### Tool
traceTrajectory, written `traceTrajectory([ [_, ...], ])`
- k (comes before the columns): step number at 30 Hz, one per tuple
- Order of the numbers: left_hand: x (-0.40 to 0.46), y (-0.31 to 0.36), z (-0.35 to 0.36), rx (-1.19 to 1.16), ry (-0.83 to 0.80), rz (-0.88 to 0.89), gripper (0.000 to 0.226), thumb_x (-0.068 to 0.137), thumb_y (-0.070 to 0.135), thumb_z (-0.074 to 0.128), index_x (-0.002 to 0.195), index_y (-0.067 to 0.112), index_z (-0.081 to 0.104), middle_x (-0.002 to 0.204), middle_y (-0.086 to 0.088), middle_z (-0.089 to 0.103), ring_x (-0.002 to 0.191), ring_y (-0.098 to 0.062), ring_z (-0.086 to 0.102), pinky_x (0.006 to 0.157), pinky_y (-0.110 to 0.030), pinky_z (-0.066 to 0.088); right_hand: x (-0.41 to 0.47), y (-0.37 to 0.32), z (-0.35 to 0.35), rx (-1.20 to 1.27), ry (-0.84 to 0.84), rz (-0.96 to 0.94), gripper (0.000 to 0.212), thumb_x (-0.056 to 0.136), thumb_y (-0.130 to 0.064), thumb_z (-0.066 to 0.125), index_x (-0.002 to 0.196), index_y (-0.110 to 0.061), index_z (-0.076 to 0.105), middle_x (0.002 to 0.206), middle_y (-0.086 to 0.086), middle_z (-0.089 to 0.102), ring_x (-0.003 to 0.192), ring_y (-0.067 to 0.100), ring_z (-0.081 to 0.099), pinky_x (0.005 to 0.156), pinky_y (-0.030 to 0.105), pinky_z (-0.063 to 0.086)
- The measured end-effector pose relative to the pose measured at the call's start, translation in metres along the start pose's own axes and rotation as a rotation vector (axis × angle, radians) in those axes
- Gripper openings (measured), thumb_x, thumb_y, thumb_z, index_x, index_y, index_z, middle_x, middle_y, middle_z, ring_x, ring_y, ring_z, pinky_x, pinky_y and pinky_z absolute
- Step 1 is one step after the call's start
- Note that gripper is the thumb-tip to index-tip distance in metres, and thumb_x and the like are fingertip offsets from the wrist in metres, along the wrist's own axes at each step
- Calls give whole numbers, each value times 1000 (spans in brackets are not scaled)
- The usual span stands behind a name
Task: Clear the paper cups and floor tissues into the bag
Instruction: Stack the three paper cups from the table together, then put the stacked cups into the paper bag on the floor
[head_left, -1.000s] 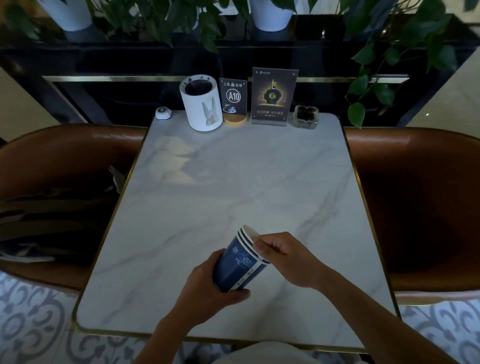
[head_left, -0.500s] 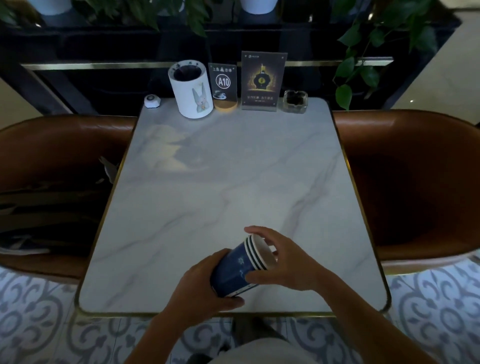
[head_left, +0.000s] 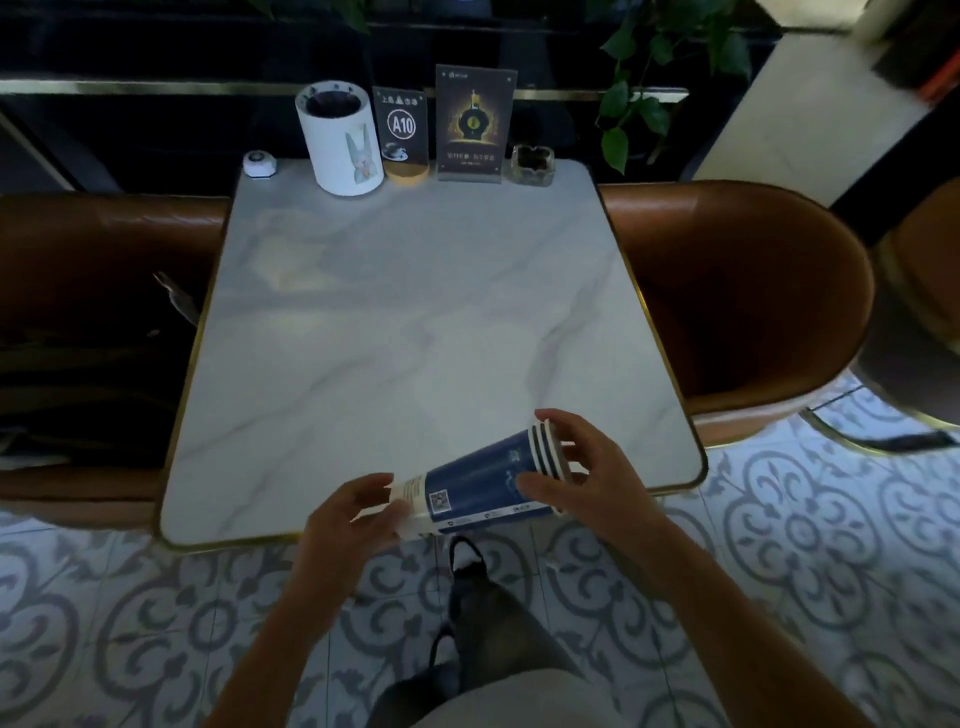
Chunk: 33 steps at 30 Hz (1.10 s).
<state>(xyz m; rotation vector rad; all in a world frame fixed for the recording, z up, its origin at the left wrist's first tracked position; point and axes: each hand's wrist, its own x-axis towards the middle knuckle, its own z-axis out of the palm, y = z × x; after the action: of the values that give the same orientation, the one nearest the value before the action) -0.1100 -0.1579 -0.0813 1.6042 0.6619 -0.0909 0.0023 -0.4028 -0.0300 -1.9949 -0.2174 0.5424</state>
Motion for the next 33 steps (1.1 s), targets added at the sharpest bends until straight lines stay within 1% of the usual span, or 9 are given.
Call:
traceTrajectory([
  [6,-19,-12,3,-91,-22,-105,22,90,10,65,112,11,64,104,-12,71,92,-22,72,72,-29,61,-38,-14,10,-9,79,24,66,71,-41,77,126,-39,41,113,-21,53,101,-2,56,65,5,49],
  [11,-21,-15,0,-183,-29,-166,25,91,17,62,112,2,61,103,-17,71,93,-26,73,77,-36,63,-45,-27,18,-39,132,8,70,70,-43,76,130,-33,42,110,-27,49,101,-3,54,65,2,47],
  [15,-18,-22,1,-255,46,-177,8,91,12,62,94,5,63,95,-19,72,81,-20,74,67,-30,63,-43,-28,26,-111,118,12,79,65,-59,71,132,-34,39,117,-18,51,106,6,54,79,13,49],
  [18,-16,-30,9,-304,77,-195,7,93,12,60,88,8,64,93,-19,72,86,-29,72,75,-38,60,-44,-20,25,-123,86,46,74,70,-54,74,133,-38,37,125,-11,52,113,12,54,90,31,54],
  [21,-17,-35,24,-312,57,-207,11,95,12,58,85,12,64,91,-16,71,83,-27,71,68,-30,61,-51,-9,15,-96,55,100,73,70,-56,72,132,-40,37,125,-10,53,114,13,55,89,32,56],
  [24,-16,-42,44,-281,18,-202,11,93,13,59,84,16,65,89,-14,72,80,-26,71,71,-36,59,-61,1,-2,-37,43,173,75,69,-60,68,134,-37,38,125,-10,52,112,11,55,83,29,58],
  [29,-17,-44,94,-97,-103,-131,19,95,15,56,77,20,63,79,-13,71,73,-26,70,63,-30,60,-86,34,-41,18,167,269,26,90,-48,53,115,-41,52,119,-1,61,103,12,64,83,37,59],
  [31,-17,-45,122,-74,-171,-138,17,95,13,55,80,16,62,81,-12,69,73,-24,70,55,-22,59,-101,55,-62,32,233,329,22,93,-45,50,111,-35,59,109,3,65,96,19,68,82,47,59],
  [33,-19,-45,149,-51,-231,-151,15,96,13,55,82,15,62,84,-12,69,76,-25,70,62,-28,59,-117,74,-83,23,285,417,23,95,-37,49,110,-25,62,103,6,68,90,21,70,80,48,59],
])
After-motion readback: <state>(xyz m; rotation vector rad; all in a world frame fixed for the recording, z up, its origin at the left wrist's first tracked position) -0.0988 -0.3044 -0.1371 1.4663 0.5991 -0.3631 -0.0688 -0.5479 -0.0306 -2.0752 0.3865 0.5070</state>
